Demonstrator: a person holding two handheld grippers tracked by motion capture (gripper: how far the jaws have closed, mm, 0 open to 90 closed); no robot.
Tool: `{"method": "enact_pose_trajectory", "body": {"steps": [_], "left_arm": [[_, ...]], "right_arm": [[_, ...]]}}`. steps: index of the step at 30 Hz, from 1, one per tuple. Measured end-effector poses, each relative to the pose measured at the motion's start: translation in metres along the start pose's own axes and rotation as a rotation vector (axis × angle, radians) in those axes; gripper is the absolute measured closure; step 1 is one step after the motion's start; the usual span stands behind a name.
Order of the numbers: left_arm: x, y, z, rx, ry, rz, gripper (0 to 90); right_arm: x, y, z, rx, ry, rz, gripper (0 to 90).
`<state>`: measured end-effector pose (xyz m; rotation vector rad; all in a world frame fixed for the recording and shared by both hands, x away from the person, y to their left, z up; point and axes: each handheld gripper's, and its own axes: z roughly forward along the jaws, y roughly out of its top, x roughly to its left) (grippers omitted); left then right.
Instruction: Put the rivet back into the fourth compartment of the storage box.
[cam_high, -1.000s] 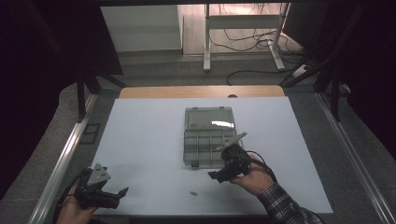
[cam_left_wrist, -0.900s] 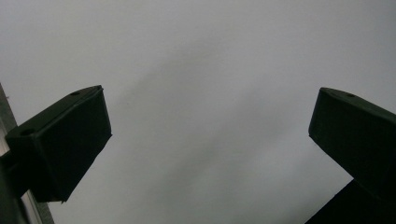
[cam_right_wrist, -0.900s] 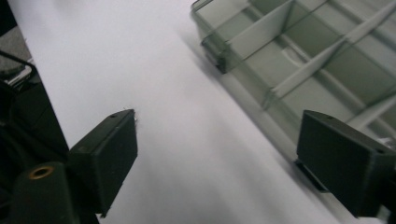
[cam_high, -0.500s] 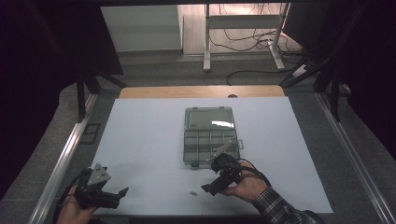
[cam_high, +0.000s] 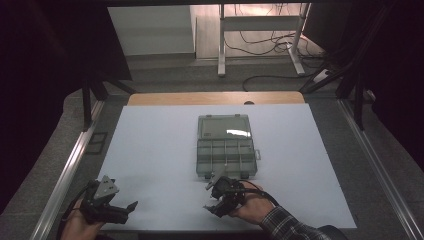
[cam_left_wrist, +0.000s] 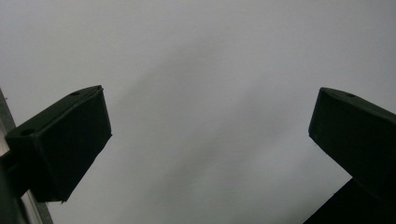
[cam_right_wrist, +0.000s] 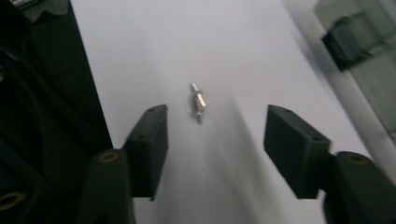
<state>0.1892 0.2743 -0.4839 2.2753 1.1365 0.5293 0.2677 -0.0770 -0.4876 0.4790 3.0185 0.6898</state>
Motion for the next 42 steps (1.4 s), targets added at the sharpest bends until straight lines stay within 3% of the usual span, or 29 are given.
{"method": "enact_pose_trajectory", "body": {"steps": [9, 18, 24, 32, 42], "left_arm": [[-0.001, 0.000, 0.001, 0.003, -0.001, 0.004, 0.0], [0.000, 0.000, 0.000, 0.003, 0.003, 0.002, 0.0], [0.000, 0.000, 0.000, 0.004, 0.004, 0.003, 0.0], [0.000, 0.000, 0.001, 0.007, 0.003, 0.001, 0.0], [0.000, 0.000, 0.002, 0.017, 0.001, -0.002, 0.0]], "right_arm": [[0.005, 0.005, 0.016, 0.039, 0.010, -0.036, 64.0], [0.004, 0.007, 0.024, 0.055, 0.013, -0.044, 72.1], [0.005, 0.008, 0.026, 0.058, -0.002, -0.074, 79.6], [0.003, 0.009, 0.025, 0.054, 0.013, -0.062, 80.4], [-0.007, 0.008, 0.012, 0.005, 0.025, -0.023, 80.4]]}}
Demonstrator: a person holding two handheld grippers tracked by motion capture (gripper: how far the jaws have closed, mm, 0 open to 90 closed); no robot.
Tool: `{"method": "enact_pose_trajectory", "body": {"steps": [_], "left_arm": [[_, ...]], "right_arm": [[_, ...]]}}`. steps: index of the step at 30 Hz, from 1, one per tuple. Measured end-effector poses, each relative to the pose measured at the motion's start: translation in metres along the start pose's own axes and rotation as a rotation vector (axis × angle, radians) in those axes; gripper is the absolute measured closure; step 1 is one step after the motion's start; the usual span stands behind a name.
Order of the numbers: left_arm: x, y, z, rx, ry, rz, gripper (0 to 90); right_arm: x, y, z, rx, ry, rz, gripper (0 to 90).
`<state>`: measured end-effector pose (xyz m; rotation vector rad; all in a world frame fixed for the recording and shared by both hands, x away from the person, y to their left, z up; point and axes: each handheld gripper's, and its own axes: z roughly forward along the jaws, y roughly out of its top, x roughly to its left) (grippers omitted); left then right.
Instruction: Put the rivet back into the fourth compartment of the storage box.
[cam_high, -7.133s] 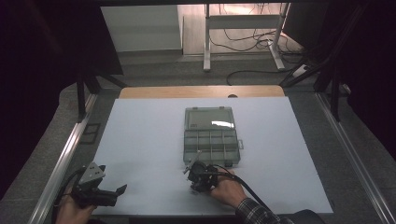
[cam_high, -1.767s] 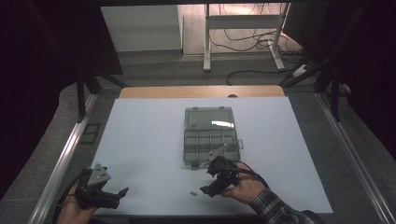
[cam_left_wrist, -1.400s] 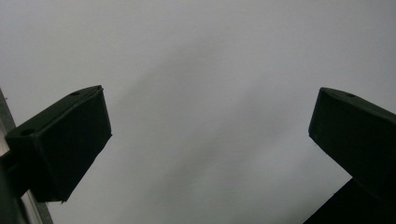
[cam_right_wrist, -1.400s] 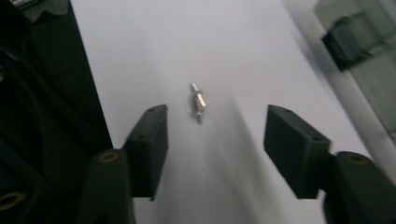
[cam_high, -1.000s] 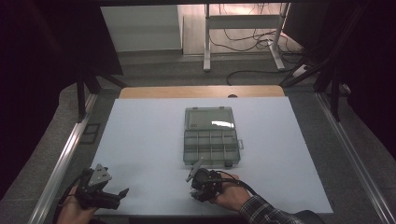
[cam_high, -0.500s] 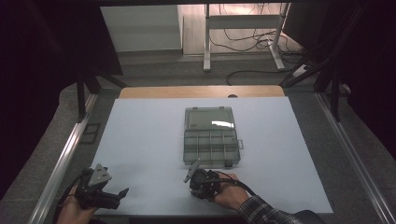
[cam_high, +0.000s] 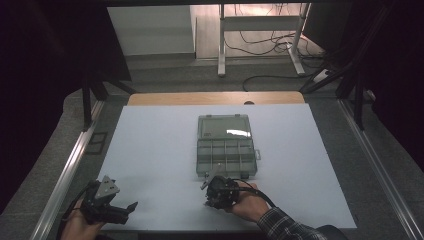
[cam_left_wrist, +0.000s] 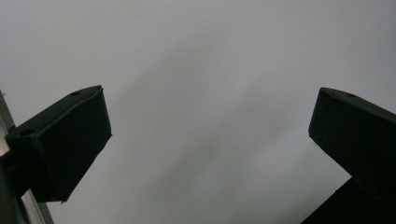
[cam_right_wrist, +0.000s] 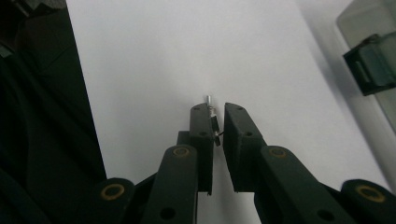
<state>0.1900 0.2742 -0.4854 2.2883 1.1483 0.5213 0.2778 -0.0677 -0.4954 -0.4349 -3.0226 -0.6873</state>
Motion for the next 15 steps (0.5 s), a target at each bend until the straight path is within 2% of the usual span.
{"method": "enact_pose_trajectory", "body": {"steps": [15], "left_arm": [[0.000, 0.000, 0.001, 0.009, -0.006, -0.008, 0.0]], "right_arm": [[-0.012, -0.004, -0.017, -0.052, 0.003, 0.045, 80.4]]}}
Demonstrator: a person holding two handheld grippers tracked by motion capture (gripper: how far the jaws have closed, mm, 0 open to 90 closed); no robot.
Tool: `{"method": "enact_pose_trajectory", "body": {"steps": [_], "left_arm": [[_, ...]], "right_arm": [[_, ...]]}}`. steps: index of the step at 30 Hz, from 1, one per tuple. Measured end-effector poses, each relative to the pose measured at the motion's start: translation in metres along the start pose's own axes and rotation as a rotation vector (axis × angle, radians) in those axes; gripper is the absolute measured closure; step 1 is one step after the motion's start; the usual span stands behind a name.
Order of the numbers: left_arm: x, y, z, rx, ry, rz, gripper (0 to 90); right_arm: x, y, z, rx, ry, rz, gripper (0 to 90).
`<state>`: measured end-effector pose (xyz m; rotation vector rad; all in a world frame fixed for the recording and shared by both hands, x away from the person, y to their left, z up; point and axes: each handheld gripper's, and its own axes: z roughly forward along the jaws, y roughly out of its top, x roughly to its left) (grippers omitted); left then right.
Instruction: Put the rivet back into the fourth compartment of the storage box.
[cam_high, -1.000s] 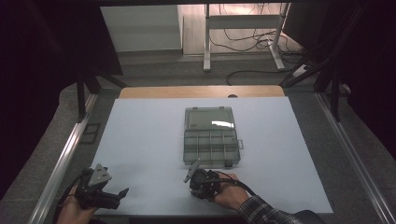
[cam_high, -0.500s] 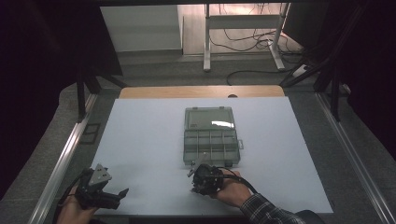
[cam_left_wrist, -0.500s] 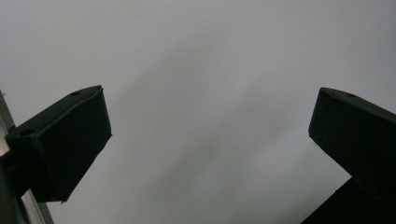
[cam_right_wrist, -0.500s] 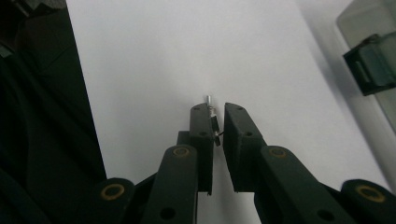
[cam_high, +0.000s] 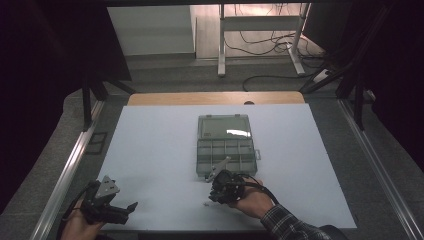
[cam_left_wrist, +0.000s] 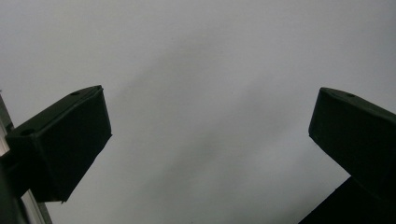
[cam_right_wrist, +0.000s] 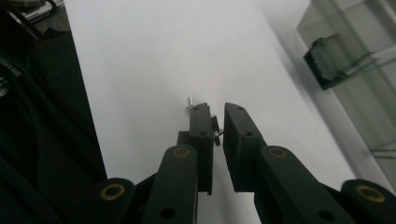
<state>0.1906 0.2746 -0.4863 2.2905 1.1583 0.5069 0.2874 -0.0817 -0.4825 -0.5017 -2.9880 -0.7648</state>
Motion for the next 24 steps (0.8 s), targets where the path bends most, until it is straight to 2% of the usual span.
{"method": "enact_pose_trajectory", "body": {"steps": [11, 21, 24], "left_arm": [[0.001, 0.000, 0.000, 0.002, -0.012, -0.017, 0.0], [0.000, 0.000, 0.001, 0.004, -0.014, -0.018, 0.0], [0.000, 0.000, 0.001, 0.005, -0.014, -0.018, 0.0]], "right_arm": [[-0.012, -0.004, -0.019, -0.056, -0.012, 0.045, 80.2], [-0.038, -0.015, -0.047, -0.124, -0.061, 0.127, 80.3], [-0.043, -0.017, -0.051, -0.130, -0.072, 0.140, 80.3]]}}
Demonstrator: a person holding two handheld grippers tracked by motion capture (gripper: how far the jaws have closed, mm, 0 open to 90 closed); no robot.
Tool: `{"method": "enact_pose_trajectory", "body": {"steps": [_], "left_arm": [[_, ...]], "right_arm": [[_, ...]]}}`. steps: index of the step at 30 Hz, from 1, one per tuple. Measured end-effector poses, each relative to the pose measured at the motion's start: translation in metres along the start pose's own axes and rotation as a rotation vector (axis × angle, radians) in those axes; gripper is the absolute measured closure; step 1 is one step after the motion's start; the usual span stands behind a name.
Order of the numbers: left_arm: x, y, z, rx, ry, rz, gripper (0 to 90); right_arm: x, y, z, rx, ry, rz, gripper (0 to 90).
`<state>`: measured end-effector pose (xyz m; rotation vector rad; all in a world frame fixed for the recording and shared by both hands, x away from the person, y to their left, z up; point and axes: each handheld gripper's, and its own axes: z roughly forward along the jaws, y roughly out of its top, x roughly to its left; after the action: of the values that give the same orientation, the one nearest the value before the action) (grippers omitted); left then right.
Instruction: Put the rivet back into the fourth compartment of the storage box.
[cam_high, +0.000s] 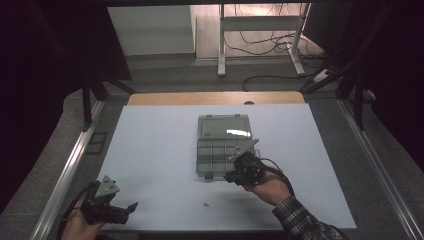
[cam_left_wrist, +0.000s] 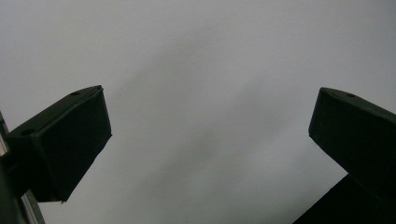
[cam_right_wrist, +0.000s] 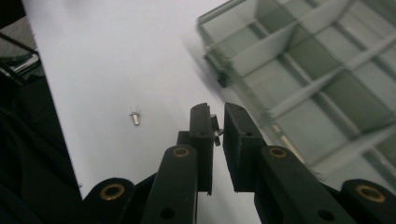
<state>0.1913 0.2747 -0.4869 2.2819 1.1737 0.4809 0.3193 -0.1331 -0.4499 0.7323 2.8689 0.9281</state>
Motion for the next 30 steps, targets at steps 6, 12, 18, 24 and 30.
{"method": "enact_pose_trajectory", "body": {"steps": [6, 12, 18, 24, 30], "left_arm": [[0.000, 0.000, 0.000, -0.001, 0.000, 0.001, 0.0], [0.000, 0.000, 0.000, 0.000, 0.000, 0.002, 0.0], [0.000, 0.000, 0.000, 0.001, 0.000, 0.003, 0.0], [0.000, 0.000, 0.000, 0.002, 0.000, 0.003, 0.0], [0.000, 0.000, 0.000, 0.000, -0.002, 0.000, 0.0]], "right_arm": [[-0.015, -0.004, -0.009, -0.018, -0.034, 0.037, 80.3], [-0.029, -0.007, -0.016, -0.030, -0.067, 0.070, 80.3], [-0.042, -0.010, -0.020, -0.047, -0.104, 0.099, 80.2], [-0.053, -0.012, -0.023, -0.077, -0.125, 0.131, 80.2], [-0.062, -0.012, -0.024, -0.103, -0.137, 0.157, 80.2]]}}
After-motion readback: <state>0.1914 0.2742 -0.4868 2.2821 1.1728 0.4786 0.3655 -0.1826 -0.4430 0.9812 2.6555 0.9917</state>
